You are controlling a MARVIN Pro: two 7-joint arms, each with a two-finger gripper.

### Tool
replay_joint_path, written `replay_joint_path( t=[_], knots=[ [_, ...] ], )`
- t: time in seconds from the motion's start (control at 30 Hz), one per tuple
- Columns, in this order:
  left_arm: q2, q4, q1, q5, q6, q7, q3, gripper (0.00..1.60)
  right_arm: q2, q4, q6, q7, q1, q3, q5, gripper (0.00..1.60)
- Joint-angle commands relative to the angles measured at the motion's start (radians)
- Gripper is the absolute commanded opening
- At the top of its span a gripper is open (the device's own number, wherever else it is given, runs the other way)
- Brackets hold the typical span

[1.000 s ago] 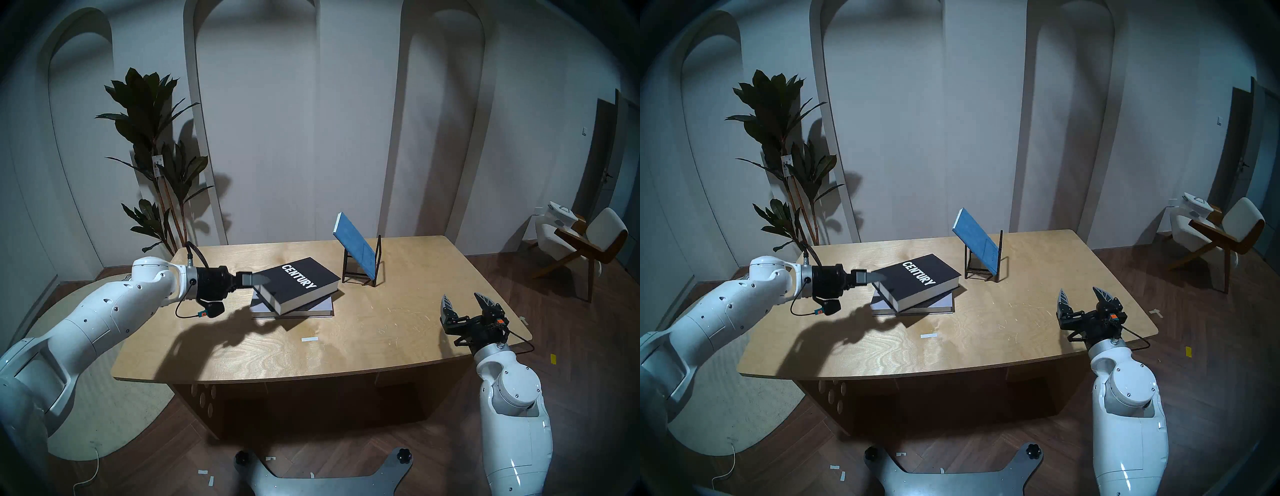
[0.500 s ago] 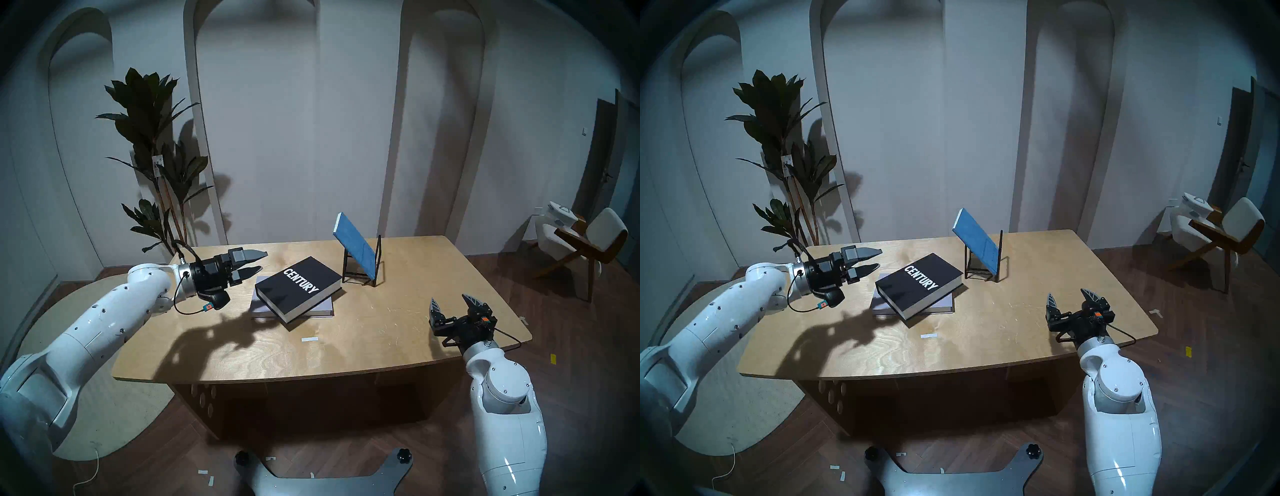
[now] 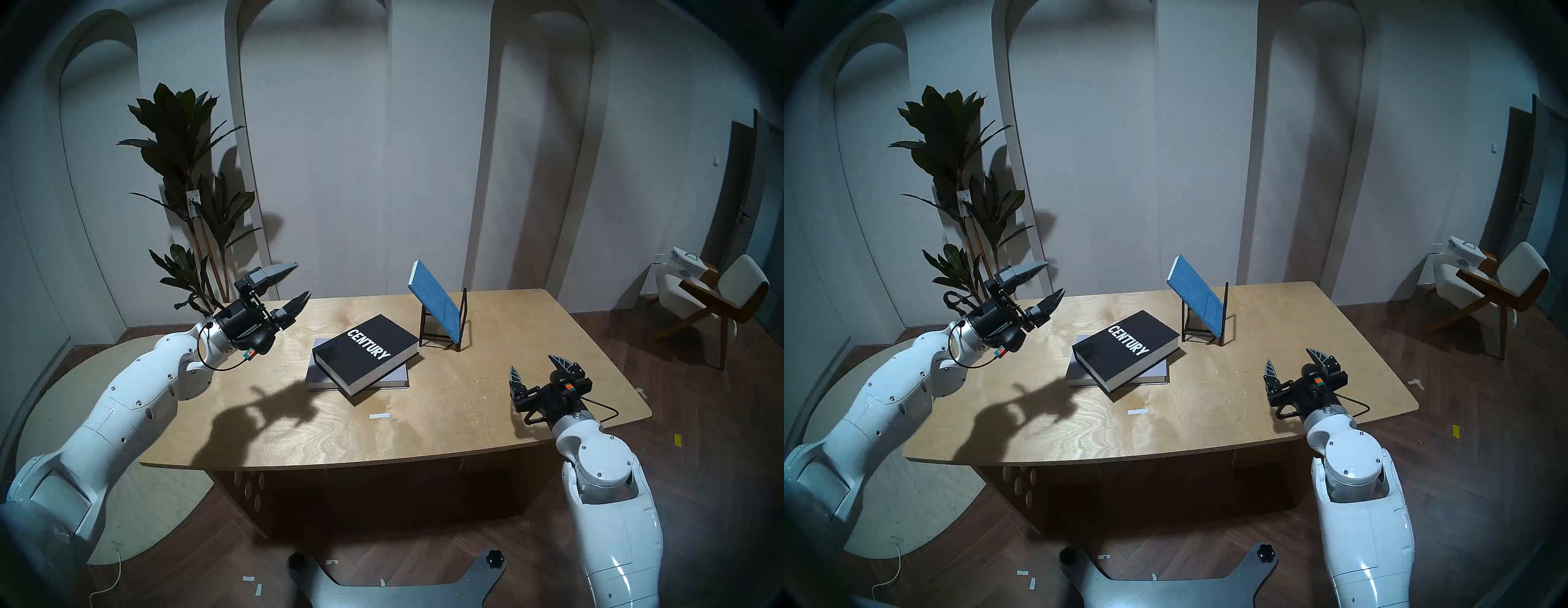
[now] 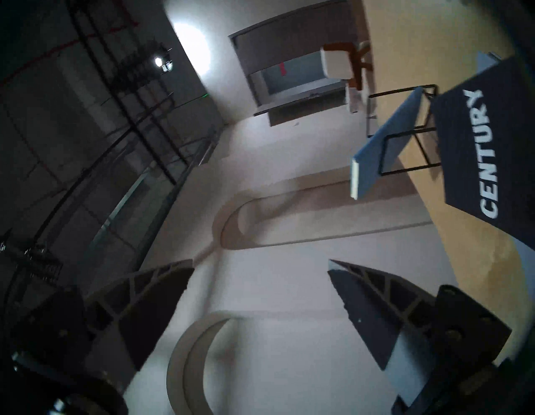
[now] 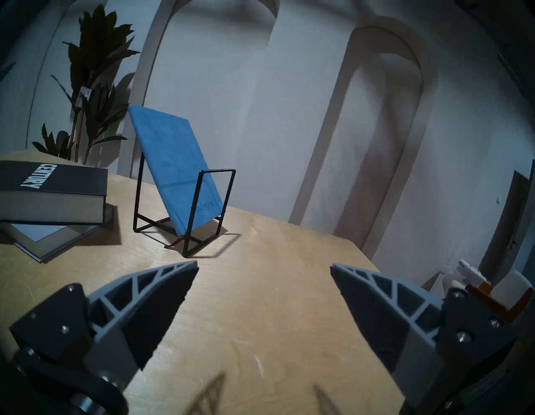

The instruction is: Stack the books into one stack

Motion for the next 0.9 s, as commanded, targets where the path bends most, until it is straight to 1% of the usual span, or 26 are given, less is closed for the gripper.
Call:
replay_joint_path(
  t=[0.0,0.17,0.27,0.3,0.37,0.4,0.43,0.47,0.5,0.53,0.7,0.73,0.8,0.87],
  knots=[
    [-0.068,-0.033,0.031,-0.155,-0.002,0.006,-0.045,1.60,0.035,-0.030,-0.015,-0.035,0.071,-0.070,-0.124,1.60],
    [-0.076,-0.057,0.051,-0.239,0.010,-0.020,-0.057,1.60,0.045,-0.010,-0.008,-0.076,0.124,-0.128,-0.238,1.60],
    [-0.076,-0.075,0.063,-0.286,0.021,-0.042,-0.064,1.60,0.040,0.015,0.004,-0.109,0.164,-0.164,-0.306,1.60],
    [-0.076,-0.081,0.067,-0.297,0.026,-0.050,-0.066,1.60,0.037,0.014,0.007,-0.117,0.163,-0.172,-0.319,1.60],
    [-0.075,-0.095,0.074,-0.324,0.039,-0.070,-0.070,1.60,0.032,0.046,0.019,-0.134,0.201,-0.194,-0.361,1.60],
    [-0.074,-0.098,0.076,-0.330,0.042,-0.075,-0.072,1.60,0.029,0.040,0.022,-0.138,0.193,-0.199,-0.369,1.60],
    [-0.073,-0.108,0.082,-0.348,0.052,-0.090,-0.075,1.60,0.027,0.072,0.029,-0.145,0.231,-0.213,-0.393,1.60],
    [-0.072,-0.111,0.083,-0.352,0.054,-0.094,-0.076,1.60,0.022,0.052,0.029,-0.145,0.209,-0.212,-0.391,1.60],
    [-0.072,-0.117,0.086,-0.363,0.061,-0.104,-0.078,1.60,0.019,0.083,0.036,-0.146,0.250,-0.222,-0.403,1.60],
    [-0.071,-0.122,0.089,-0.371,0.066,-0.111,-0.079,1.60,0.014,0.069,0.039,-0.149,0.232,-0.222,-0.409,1.60],
    [-0.068,-0.142,0.099,-0.401,0.086,-0.142,-0.085,1.60,-0.002,0.122,0.053,-0.165,0.293,-0.241,-0.450,1.60],
    [-0.068,-0.142,0.099,-0.403,0.088,-0.144,-0.086,1.60,-0.003,0.121,0.053,-0.168,0.289,-0.246,-0.461,1.60],
    [-0.067,-0.150,0.103,-0.414,0.096,-0.157,-0.089,1.60,-0.013,0.157,0.055,-0.175,0.326,-0.263,-0.478,1.60],
    [-0.066,-0.153,0.105,-0.419,0.100,-0.163,-0.090,1.60,-0.021,0.165,0.058,-0.180,0.331,-0.273,-0.494,1.60]
  ],
)
